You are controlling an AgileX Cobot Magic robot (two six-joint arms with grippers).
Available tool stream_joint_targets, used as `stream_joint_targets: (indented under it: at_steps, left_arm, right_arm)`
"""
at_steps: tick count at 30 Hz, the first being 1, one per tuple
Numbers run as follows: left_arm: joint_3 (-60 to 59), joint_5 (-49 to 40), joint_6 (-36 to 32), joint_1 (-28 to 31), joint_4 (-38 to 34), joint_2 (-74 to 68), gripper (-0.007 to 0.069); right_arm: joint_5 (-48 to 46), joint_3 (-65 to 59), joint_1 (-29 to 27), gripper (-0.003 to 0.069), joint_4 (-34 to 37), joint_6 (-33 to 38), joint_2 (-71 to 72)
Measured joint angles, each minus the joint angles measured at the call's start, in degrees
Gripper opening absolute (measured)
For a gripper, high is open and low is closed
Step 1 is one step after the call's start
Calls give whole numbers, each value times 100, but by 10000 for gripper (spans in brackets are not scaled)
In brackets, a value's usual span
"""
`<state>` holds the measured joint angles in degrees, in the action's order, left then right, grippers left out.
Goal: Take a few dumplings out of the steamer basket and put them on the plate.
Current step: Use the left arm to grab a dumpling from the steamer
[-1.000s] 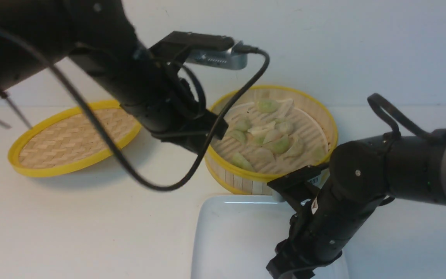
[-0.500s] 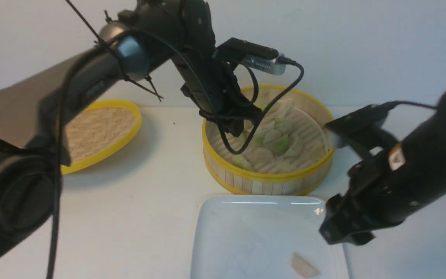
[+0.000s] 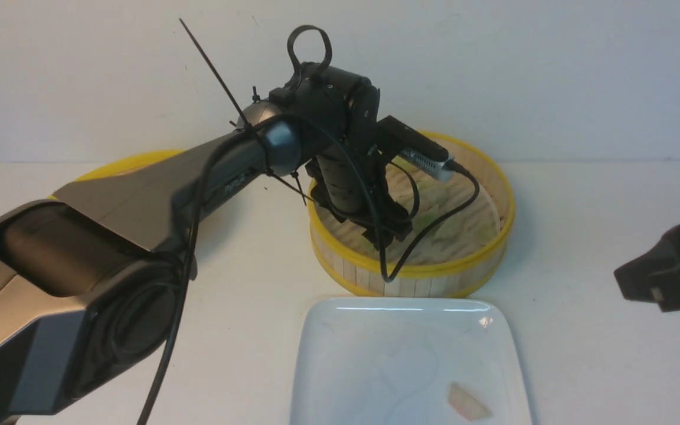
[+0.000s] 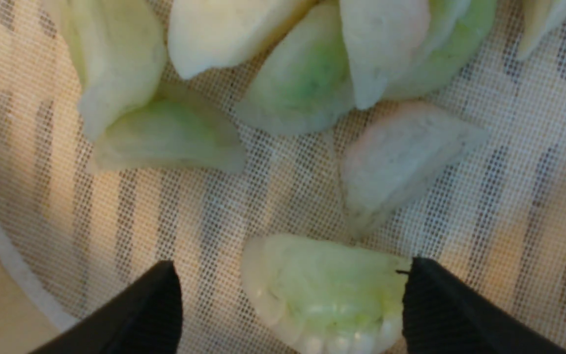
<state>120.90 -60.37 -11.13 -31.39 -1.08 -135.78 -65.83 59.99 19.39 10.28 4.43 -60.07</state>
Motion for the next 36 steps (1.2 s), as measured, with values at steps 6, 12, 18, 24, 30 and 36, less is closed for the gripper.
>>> stream_joint_targets:
  at_steps: [6, 12, 18, 24, 30, 36]
  left_arm:
    - [30, -19, 209, 1, -214, -45, 442]
    - [82, -98, 394, 22, -589, -64, 244]
    - [100, -192, 452, 28, -727, -64, 204]
    - [504, -604, 520, 28, -852, -117, 188]
    - [1345, -997, 634, 28, -948, -105, 15]
    - [1680, -1022, 647, 28, -955, -5, -6]
  right_arm:
    - [3, 0, -1, 244, 0, -63, -3]
    - [3, 0, -1, 244, 0, -77, -3]
    - [3, 0, -1, 244, 6, -77, -3]
    - [9, 0, -1, 244, 22, -77, -3]
    - [9, 0, -1, 244, 34, -77, -3]
    - [9, 0, -1, 244, 41, -77, -3]
